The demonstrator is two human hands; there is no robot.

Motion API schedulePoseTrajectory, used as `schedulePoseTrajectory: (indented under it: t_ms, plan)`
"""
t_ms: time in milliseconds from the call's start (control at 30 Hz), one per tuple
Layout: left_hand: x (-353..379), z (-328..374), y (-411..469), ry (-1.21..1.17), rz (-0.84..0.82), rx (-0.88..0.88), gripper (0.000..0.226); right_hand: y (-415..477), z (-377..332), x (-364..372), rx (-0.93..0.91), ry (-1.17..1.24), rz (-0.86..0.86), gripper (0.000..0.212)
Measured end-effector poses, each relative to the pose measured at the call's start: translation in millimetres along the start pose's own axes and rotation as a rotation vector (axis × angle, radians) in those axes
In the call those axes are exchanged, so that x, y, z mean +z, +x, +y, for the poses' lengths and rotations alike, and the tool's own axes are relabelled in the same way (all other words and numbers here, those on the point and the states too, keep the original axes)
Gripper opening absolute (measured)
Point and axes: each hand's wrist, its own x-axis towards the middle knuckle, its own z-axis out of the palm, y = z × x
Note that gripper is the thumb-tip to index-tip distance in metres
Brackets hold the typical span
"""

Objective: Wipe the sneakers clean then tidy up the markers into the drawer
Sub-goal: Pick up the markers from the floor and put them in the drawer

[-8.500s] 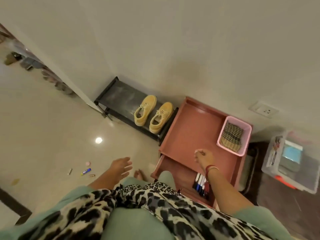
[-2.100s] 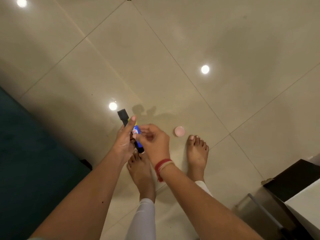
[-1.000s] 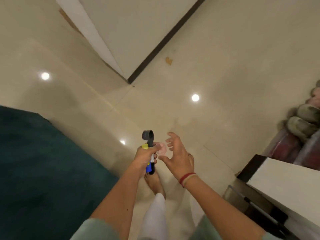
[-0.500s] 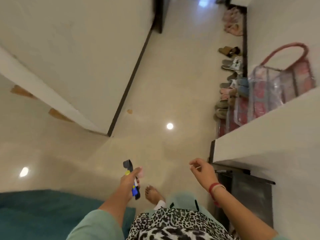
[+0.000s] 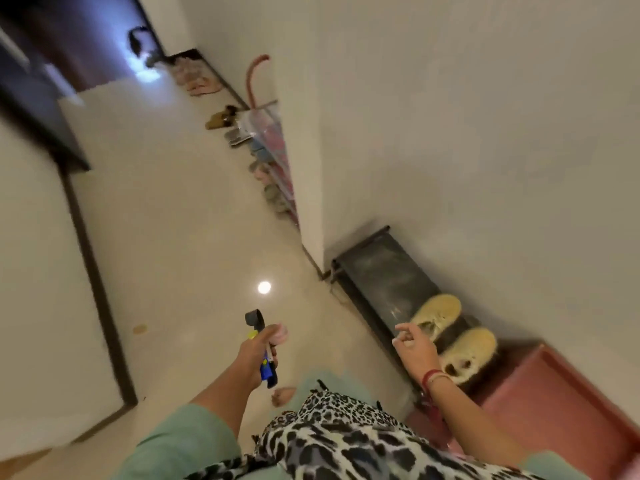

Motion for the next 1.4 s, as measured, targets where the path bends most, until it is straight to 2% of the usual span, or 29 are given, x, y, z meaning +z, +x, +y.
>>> schedulePoseTrajectory:
  t_ms: [167,267,433,567,900,1100,1267,1333,1400]
  plan:
    - [93.3,-18.2,-25.5,0.229,-0.234,-0.028,0.020,-63.0,73.3,-41.5,0.167,0.188,0.195,0.012]
    - [136.1,-31.9,-41.3,0.406,-0.349,-0.062,0.032,-104.8,106.1,-49.6,0.247,0.303,0.321,0.019]
    - [189.3,-64.8,-58.9,0.715,-0.537,-0.160,0.030,-160.9,130.8,-58.0,0.377,0.484,0.525,0.021]
    - [218.9,-103.9,-70.0,0.917,-0.626,-0.242,0.028,-194.7,136.3,-61.3,0.412,0.514,0.585,0.021]
    - [235.8,-210.2,-118.4,1.207,-0.749,-0.387,0.030,-248.1,163.9,-73.8,0.292,0.461,0.485,0.032]
    - [254.2,-267.6,-145.3,1.217,-0.711,-0.353,0.019,-266.2,223.3,-95.7,0.217,0.362,0.334,0.043]
    - [262.6,-320.3,-161.4,1.147,-0.634,-0.425,0.022,-279.1,274.4,-108.9,0.140,0.228,0.147,0.044]
    - [263.5,-339.1,-164.5,1.130,-0.616,-0.461,0.029,-283.9,292.5,-108.5,0.138,0.231,0.154,0.036]
    - [260.7,-357.0,-161.3,1.132,-0.617,-0.467,0.053,-287.1,308.1,-105.1,0.152,0.245,0.171,0.027]
